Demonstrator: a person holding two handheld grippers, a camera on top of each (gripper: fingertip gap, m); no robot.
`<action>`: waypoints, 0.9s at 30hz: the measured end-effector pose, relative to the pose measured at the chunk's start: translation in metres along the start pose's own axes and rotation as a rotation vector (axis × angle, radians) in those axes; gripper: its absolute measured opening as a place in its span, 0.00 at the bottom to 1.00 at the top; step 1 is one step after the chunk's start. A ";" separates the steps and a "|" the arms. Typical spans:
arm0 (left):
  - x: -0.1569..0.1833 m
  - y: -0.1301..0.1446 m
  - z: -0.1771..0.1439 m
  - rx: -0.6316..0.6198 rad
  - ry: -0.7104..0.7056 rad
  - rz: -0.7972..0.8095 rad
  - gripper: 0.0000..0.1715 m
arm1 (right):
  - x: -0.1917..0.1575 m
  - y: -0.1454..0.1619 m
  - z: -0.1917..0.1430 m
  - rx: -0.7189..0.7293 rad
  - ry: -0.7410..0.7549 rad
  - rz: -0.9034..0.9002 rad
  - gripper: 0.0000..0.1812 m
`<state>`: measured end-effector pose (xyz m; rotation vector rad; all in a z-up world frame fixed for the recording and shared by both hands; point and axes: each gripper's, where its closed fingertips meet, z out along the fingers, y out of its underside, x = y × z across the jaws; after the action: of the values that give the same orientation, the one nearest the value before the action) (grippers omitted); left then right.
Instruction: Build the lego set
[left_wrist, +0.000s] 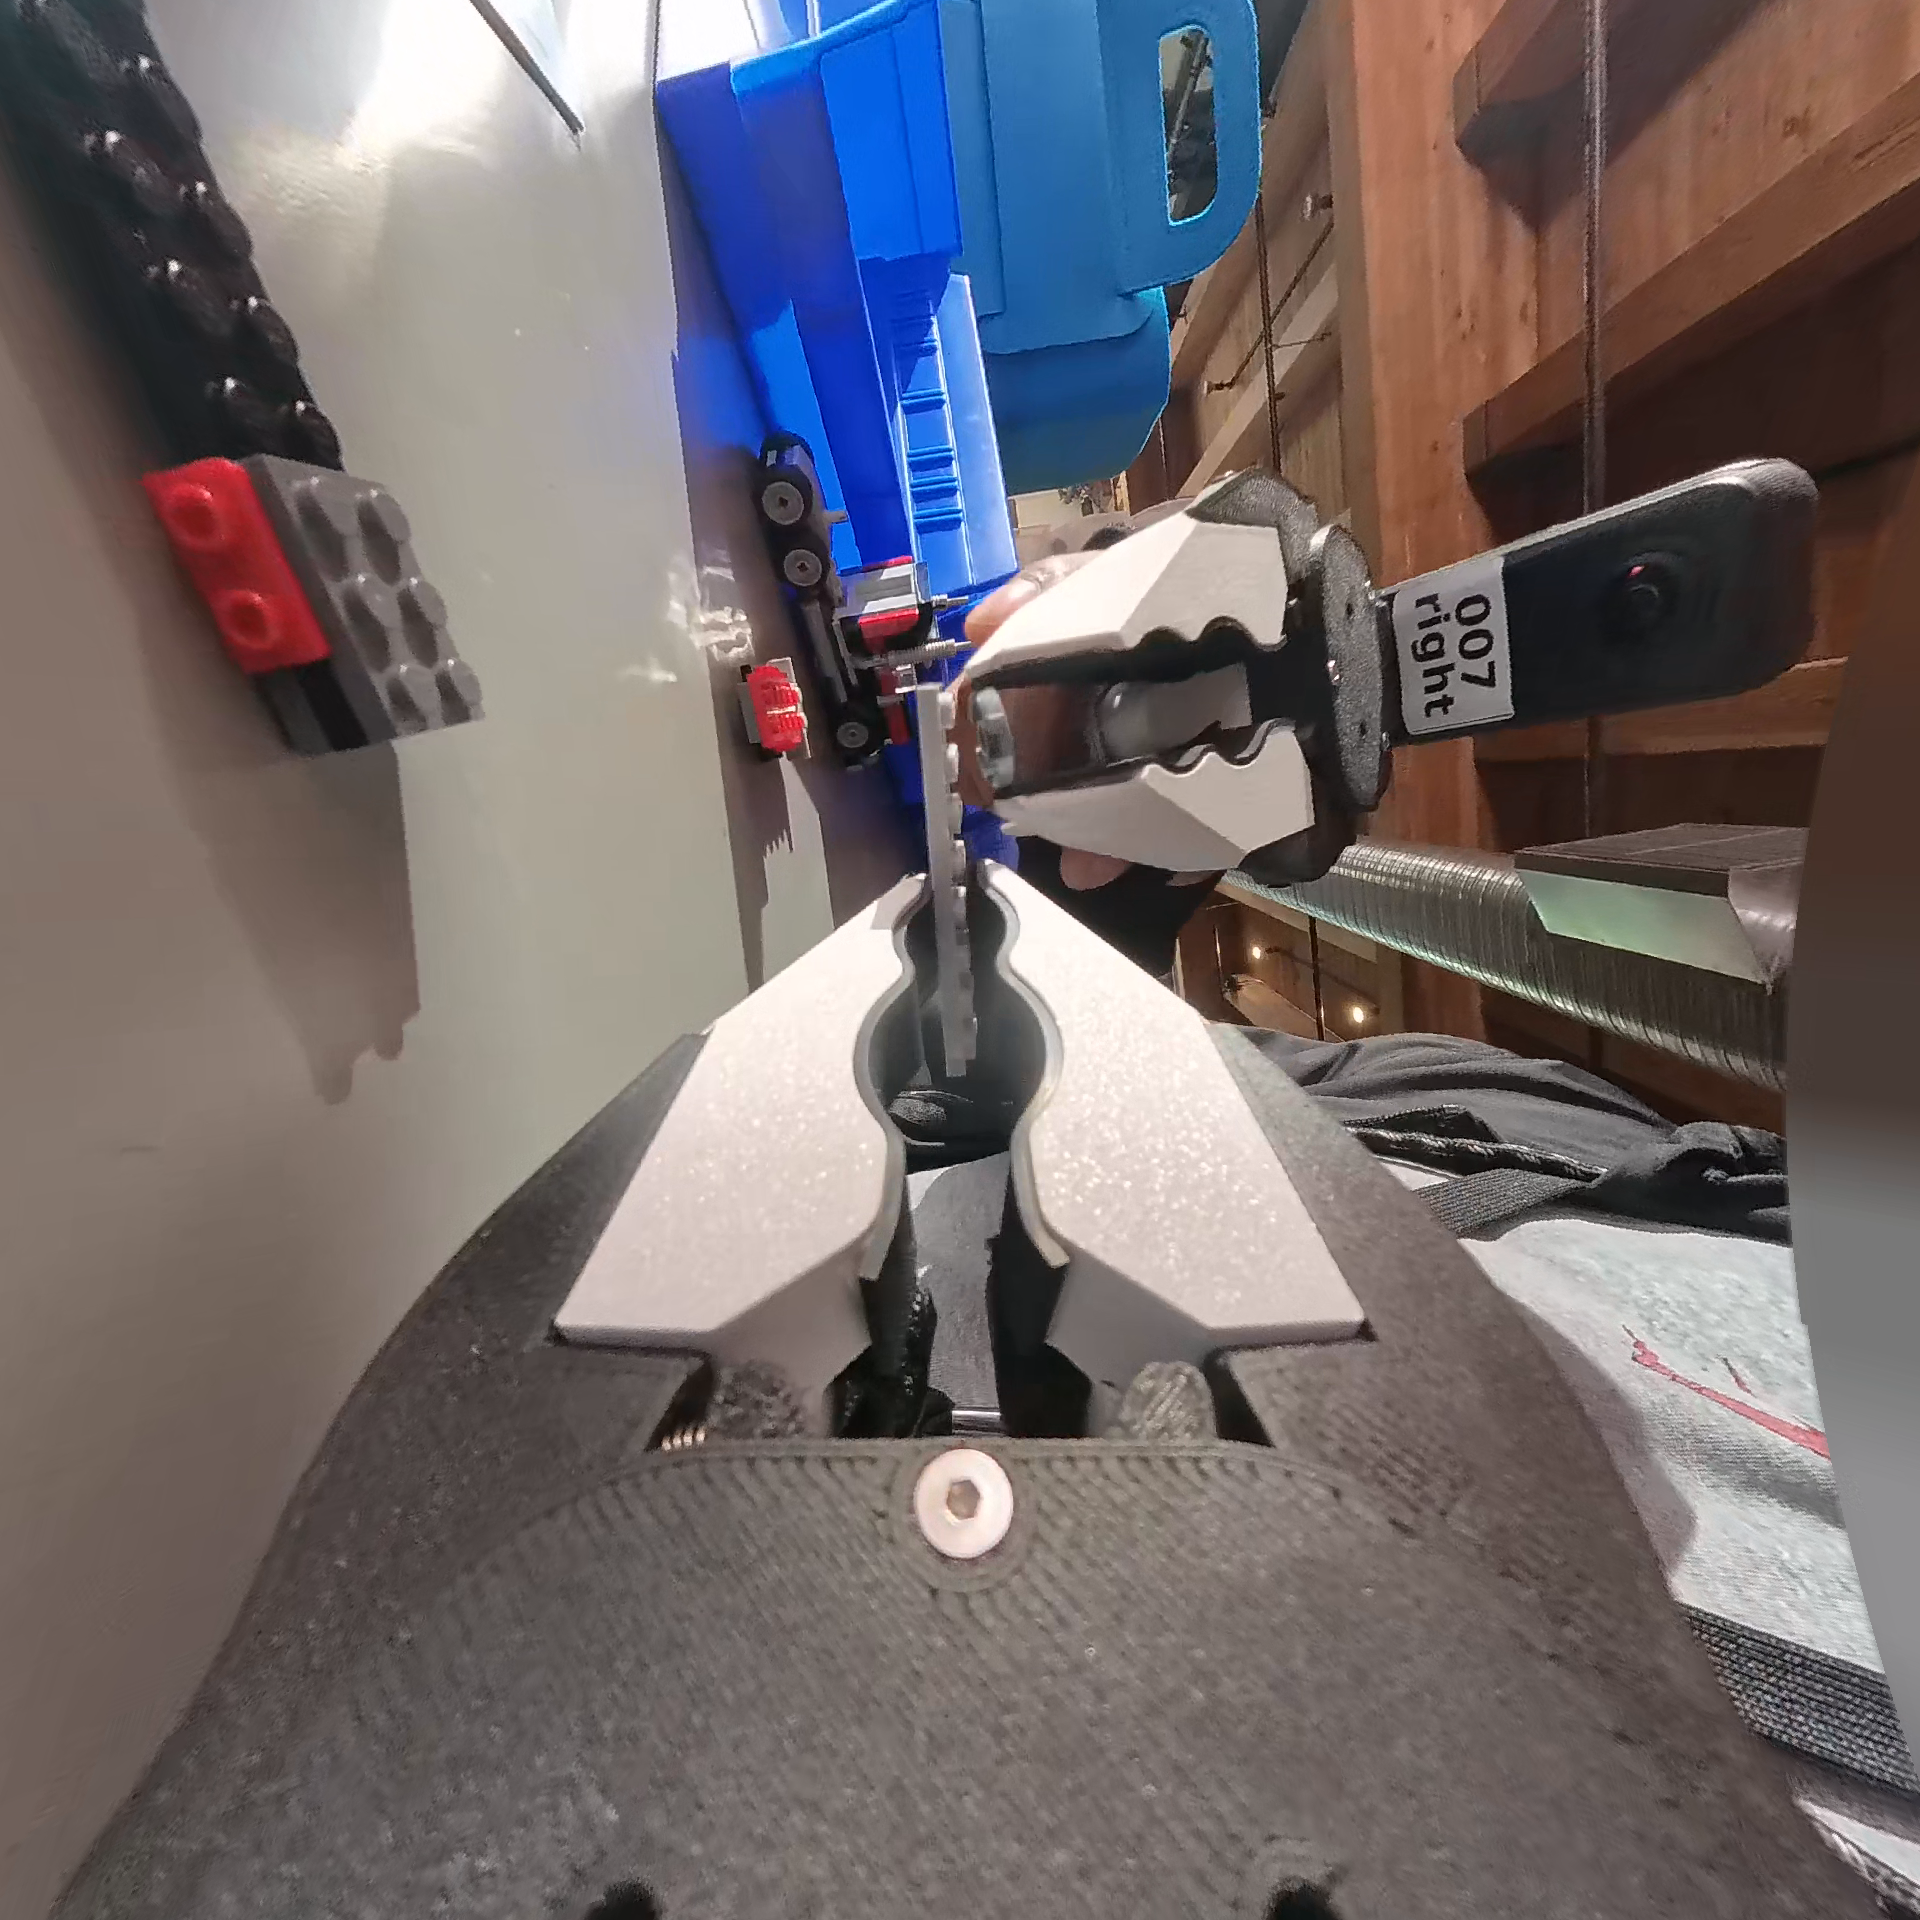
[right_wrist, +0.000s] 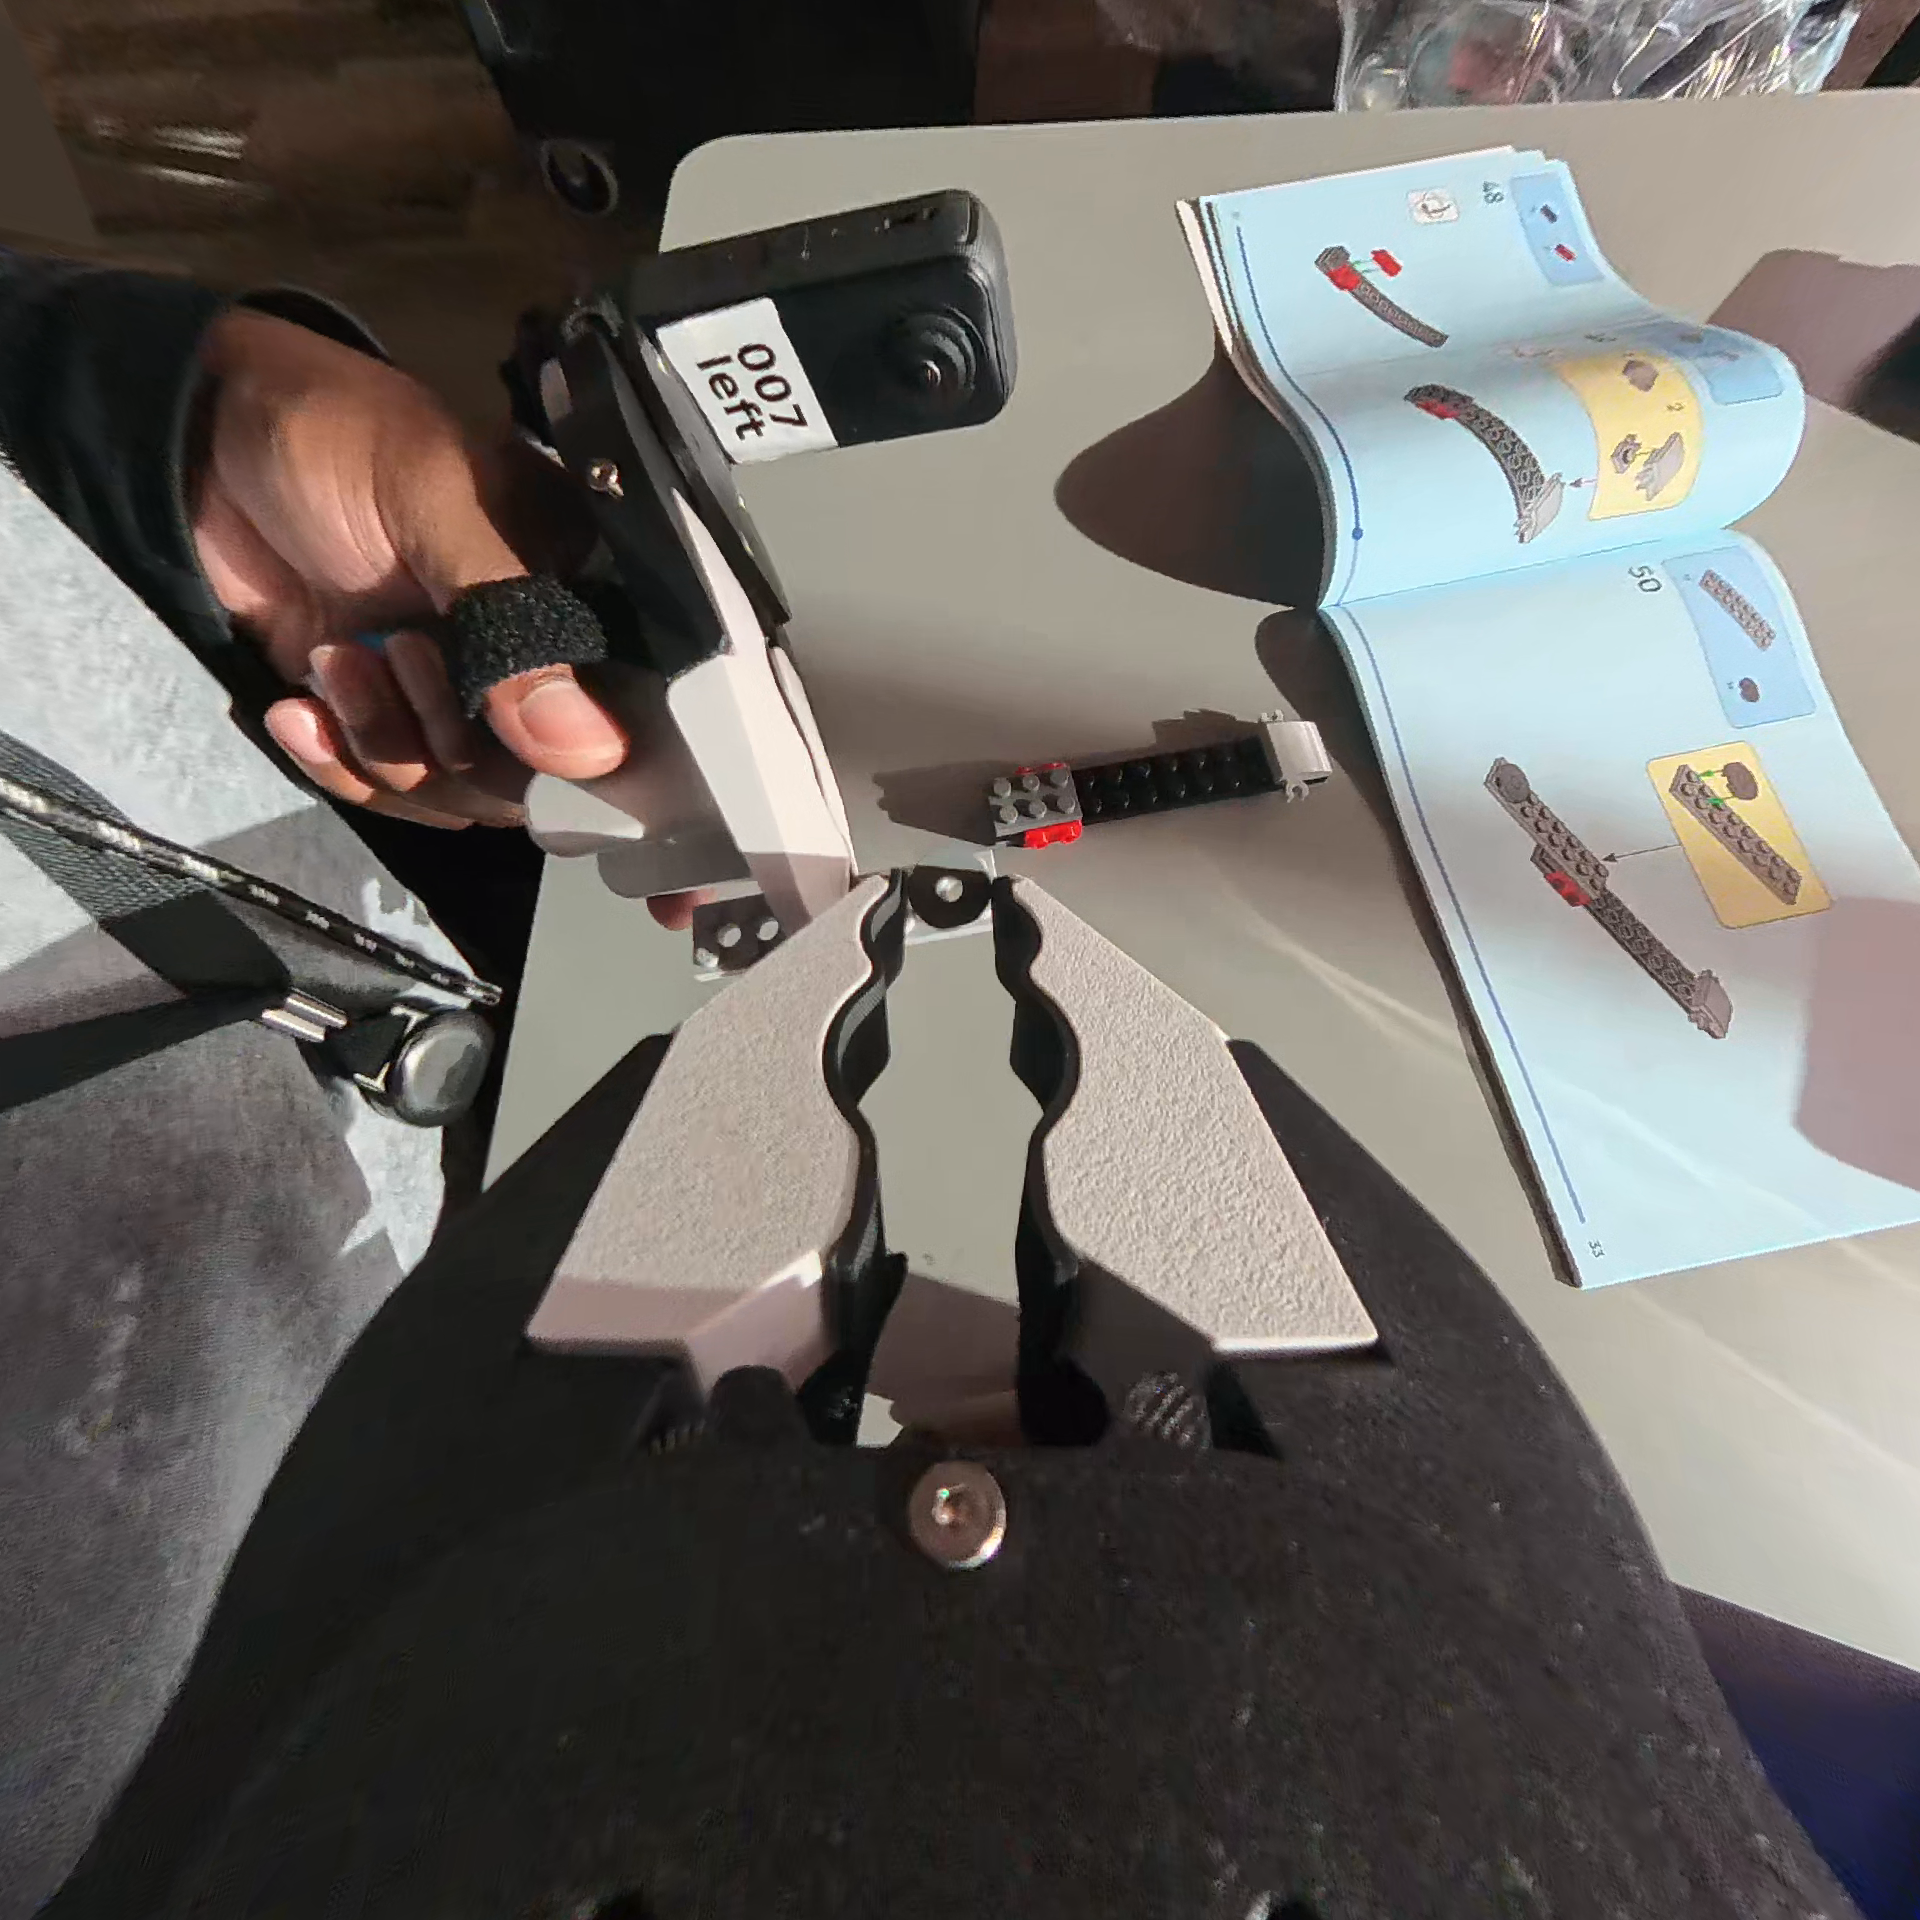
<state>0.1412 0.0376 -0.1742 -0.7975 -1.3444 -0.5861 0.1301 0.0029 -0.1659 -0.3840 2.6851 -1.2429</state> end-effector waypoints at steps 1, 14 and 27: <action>0.000 0.000 0.000 -0.001 -0.002 0.000 0.02 | 0.000 0.000 0.001 -0.002 -0.001 -0.002 0.10; -0.001 0.001 0.000 -0.003 -0.006 0.006 0.02 | 0.000 0.004 0.005 -0.009 0.003 -0.006 0.10; 0.001 0.002 0.000 -0.006 0.003 0.009 0.02 | 0.001 0.001 0.007 0.019 0.005 0.013 0.10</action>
<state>0.1428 0.0389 -0.1737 -0.8069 -1.3360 -0.5839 0.1310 -0.0017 -0.1706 -0.3608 2.6736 -1.2667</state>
